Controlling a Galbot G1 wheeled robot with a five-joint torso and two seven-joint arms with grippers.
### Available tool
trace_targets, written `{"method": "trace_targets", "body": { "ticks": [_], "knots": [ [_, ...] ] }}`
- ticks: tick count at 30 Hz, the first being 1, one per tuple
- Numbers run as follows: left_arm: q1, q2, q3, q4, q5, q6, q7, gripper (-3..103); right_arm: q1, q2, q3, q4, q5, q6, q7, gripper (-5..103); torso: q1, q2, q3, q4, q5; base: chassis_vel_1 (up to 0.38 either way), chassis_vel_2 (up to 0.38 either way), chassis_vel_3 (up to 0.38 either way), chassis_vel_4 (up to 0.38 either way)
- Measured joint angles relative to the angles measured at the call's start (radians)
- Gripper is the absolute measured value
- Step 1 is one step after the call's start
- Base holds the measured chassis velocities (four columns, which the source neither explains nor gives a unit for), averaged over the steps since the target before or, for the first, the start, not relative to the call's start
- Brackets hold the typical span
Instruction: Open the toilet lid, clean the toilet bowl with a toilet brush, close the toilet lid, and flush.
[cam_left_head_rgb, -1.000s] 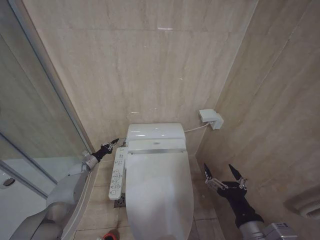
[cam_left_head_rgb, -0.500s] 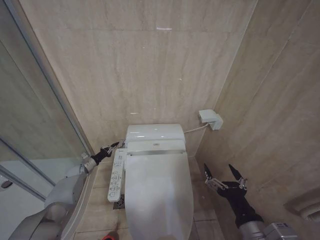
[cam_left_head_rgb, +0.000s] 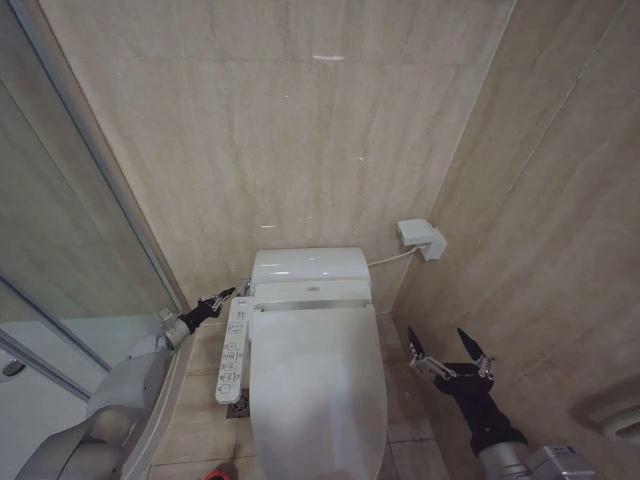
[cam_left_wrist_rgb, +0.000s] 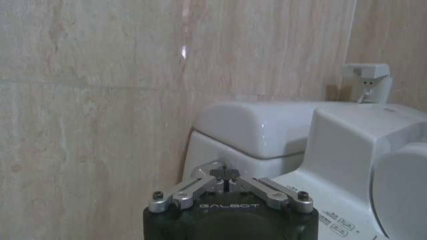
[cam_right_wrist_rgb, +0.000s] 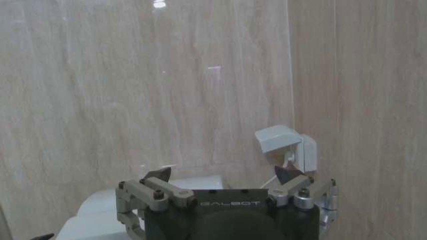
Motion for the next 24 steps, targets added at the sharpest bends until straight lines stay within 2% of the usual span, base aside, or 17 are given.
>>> {"method": "trace_targets", "body": {
  "ticks": [24],
  "knots": [
    [-0.043,-0.022,-0.025,0.067,0.056,0.002,0.032,0,0.0,0.0,0.0,0.0,0.0,0.0,0.0,100,0.0,0.0,0.0,0.0,0.0001,0.0,0.0,0.0,0.0]
  ]
}}
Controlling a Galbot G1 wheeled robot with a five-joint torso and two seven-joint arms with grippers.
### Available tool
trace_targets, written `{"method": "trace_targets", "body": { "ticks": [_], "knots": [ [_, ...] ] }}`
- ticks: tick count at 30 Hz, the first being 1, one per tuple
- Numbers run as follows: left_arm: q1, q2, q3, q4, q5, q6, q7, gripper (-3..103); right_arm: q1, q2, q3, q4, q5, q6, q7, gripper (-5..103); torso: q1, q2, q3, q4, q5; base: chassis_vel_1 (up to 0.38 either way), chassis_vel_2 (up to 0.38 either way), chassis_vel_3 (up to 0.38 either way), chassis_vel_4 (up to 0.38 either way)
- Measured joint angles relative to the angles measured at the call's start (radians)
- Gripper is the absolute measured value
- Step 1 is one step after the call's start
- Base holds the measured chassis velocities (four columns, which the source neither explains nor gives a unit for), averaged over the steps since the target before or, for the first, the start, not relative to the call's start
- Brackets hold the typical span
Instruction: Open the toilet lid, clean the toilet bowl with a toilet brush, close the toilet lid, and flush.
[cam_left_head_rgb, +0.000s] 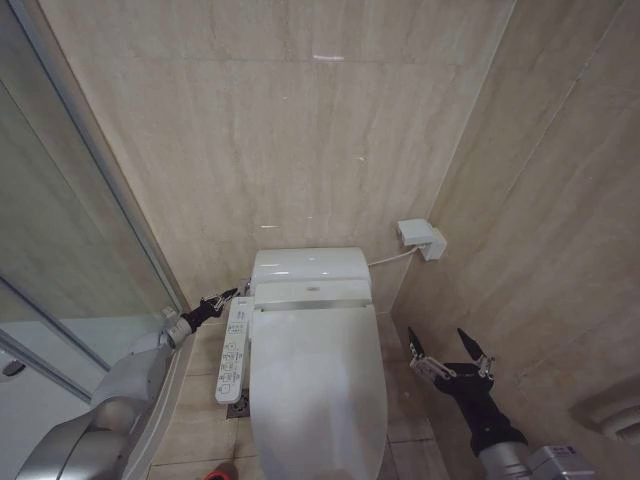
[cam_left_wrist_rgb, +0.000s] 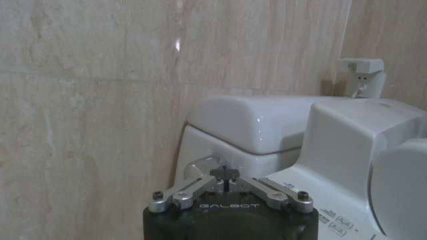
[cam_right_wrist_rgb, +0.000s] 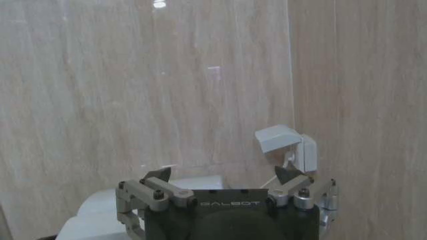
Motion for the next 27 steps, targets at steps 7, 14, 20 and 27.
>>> {"method": "trace_targets", "body": {
  "ticks": [7,14,20,27],
  "knots": [
    [-0.007,-0.009,-0.008,0.018,0.012,0.001,-0.001,0,0.0,0.0,0.0,0.0,0.0,0.0,0.0,100,0.0,0.0,0.0,-0.0002,0.0001,0.0,0.0,0.0,0.0],
    [-0.005,0.0,-0.021,0.024,0.022,0.009,0.005,0,0.0,0.0,0.0,0.0,0.0,0.0,0.0,100,0.0,0.0,0.0,-0.0002,0.0,0.0,0.0,0.0,0.0],
    [0.01,0.009,-0.038,0.025,0.03,0.013,0.015,0,0.0,0.0,0.0,0.0,0.0,0.0,0.0,100,0.0,0.0,0.0,0.0,-0.0001,0.0,0.0,0.0,0.0],
    [0.019,0.01,-0.044,0.024,0.031,0.014,0.018,0,0.0,0.0,0.0,0.0,0.0,0.0,0.0,100,0.0,0.0,0.0,-0.0001,-0.0002,0.0,0.0,0.0,0.0]
  ]
}}
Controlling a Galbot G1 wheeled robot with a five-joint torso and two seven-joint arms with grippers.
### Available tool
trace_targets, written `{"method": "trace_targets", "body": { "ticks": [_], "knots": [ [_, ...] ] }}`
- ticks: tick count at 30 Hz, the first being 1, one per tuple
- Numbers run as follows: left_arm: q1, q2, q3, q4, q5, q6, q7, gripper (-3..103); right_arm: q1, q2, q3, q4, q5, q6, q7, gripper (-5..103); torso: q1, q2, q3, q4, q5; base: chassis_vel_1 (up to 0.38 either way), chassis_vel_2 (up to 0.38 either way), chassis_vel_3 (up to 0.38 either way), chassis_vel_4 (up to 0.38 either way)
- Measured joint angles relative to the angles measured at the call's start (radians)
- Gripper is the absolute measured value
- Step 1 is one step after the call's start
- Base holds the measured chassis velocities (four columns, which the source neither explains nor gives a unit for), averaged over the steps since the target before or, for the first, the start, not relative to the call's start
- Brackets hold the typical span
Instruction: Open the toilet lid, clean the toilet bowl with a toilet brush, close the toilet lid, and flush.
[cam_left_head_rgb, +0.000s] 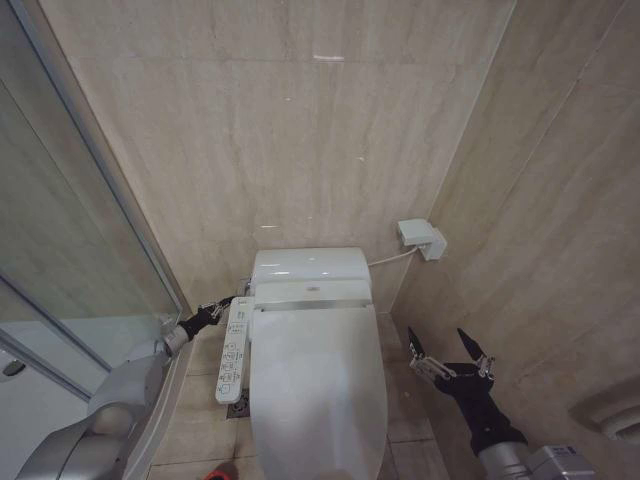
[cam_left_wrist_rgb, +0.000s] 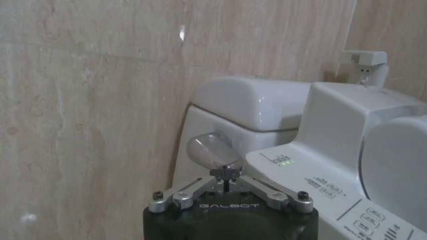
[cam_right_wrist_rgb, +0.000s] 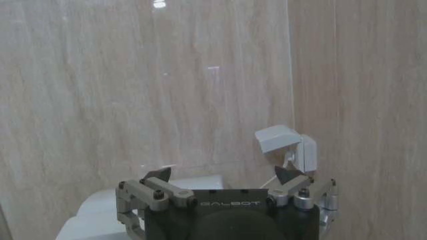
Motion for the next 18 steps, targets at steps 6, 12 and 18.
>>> {"method": "trace_targets", "body": {
  "ticks": [6,12,18],
  "knots": [
    [-0.011,0.011,0.001,-0.001,-0.002,0.0,-0.001,0,0.0,0.0,0.0,0.0,0.0,0.0,0.0,100,0.0,0.0,0.0,0.0001,0.0002,0.0,0.0,0.0,0.0],
    [-0.023,0.007,0.005,-0.001,-0.004,0.002,0.0,0,0.0,0.0,0.0,0.0,0.0,0.0,0.0,100,0.0,0.0,0.0,0.0,0.0002,0.0,0.0,0.0,0.0],
    [-0.03,-0.008,0.008,0.008,0.0,0.003,-0.001,0,0.0,0.0,0.0,0.0,0.0,0.0,0.0,100,0.0,0.0,0.0,0.0001,0.0001,0.0,0.0,0.0,0.0]
  ]
}}
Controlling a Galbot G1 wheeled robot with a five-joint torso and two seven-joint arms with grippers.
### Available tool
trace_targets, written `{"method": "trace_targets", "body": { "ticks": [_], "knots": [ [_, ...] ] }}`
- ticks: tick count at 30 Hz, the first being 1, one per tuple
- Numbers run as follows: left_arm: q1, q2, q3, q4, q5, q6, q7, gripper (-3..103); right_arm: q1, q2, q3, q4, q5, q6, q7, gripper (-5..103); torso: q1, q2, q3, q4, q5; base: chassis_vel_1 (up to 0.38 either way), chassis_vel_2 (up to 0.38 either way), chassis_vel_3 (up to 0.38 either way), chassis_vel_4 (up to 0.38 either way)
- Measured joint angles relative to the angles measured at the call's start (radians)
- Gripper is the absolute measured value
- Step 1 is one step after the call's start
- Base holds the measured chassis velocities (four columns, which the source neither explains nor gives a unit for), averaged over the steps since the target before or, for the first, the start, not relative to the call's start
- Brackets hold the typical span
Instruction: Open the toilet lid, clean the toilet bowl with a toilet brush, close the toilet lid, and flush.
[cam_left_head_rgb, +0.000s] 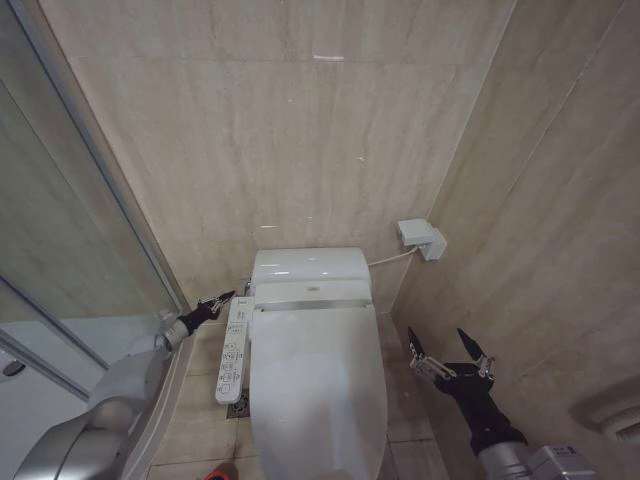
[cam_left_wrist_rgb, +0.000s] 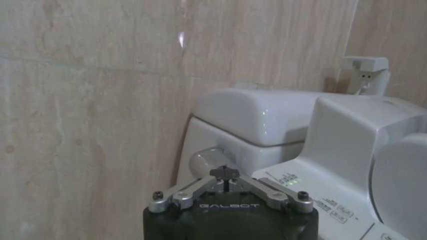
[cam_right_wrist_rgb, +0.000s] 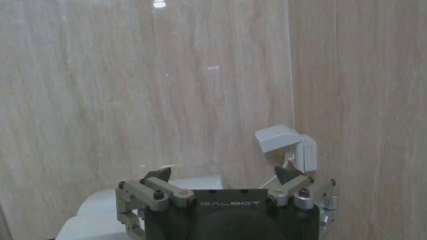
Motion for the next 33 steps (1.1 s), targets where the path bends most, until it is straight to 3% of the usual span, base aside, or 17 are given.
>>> {"method": "trace_targets", "body": {
  "ticks": [33],
  "knots": [
    [0.009,0.0,0.0,0.006,0.026,0.019,0.011,0,0.0,0.0,0.0,0.0,0.0,0.0,0.0,100,0.0,0.0,0.0,0.0,-0.0001,0.0,0.0,0.0,0.0]
  ]
}}
